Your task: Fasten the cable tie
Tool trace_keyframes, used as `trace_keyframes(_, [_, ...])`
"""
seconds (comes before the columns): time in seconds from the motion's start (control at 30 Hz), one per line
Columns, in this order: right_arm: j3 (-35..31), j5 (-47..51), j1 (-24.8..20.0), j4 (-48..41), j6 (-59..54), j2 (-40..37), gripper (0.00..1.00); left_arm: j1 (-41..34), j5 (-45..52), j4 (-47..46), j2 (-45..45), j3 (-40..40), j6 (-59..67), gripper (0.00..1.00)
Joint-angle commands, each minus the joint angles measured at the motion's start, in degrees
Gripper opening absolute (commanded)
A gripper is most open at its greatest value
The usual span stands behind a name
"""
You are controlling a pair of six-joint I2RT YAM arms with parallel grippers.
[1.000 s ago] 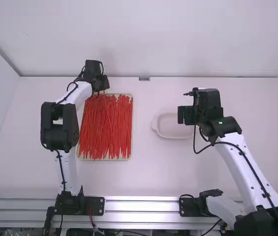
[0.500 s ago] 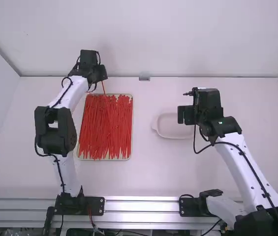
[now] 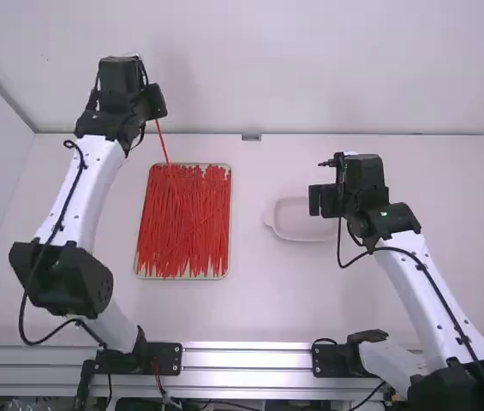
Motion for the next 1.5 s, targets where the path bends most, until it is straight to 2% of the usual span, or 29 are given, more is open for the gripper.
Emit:
trace_keyframes(0.0, [0.8,-0.9,0.3,0.2,-0.1,0.5,0.98,-0.4,-0.1,-0.8,-3.9,1.3,0.9,0.01])
trace_keyframes(0.23, [0.8,-0.5,0.3,0.4,-0.3,0.5,0.98,-0.5,2.3,-4.7,-11.8,0.5,2.2,0.01])
trace_keyframes(0.37, [0.8,-0.8,0.3,0.4,-0.3,0.5,0.98,-0.4,2.2,-4.4,-17.4,-3.1,2.9,0.01])
trace_keyframes(0.7, [0.8,-1.3,0.3,0.4,0.4,0.5,0.98,-0.5,2.2,8.3,-33.4,-24.8,2.6,0.01])
trace_keyframes(0.9, [0.8,-17.8,0.3,1.7,-6.0,0.5,0.98,-0.5,3.1,15.6,-41.8,-37.7,-0.9,0.01])
trace_keyframes(1.03, [0.8,-28.6,0.3,2.4,-9.1,0.5,0.98,-0.5,8.9,21.1,-45.4,-44.3,-1.6,0.01])
trace_keyframes(1.27, [0.2,-46.8,0.4,3.5,-16.7,0.5,0.98,-2.1,14.8,26.8,-46.4,-49.6,-7.0,0.01])
trace_keyframes(1.37, [-1.1,-52.0,2.0,6.7,-17.7,0.5,0.98,-5.7,14.3,29.0,-45.3,-50.6,-6.9,0.02])
trace_keyframes(1.47, [-2.5,-52.9,4.5,10.7,-17.7,0.5,0.98,-9.7,14.2,30.8,-43.6,-50.6,-6.9,0.01])
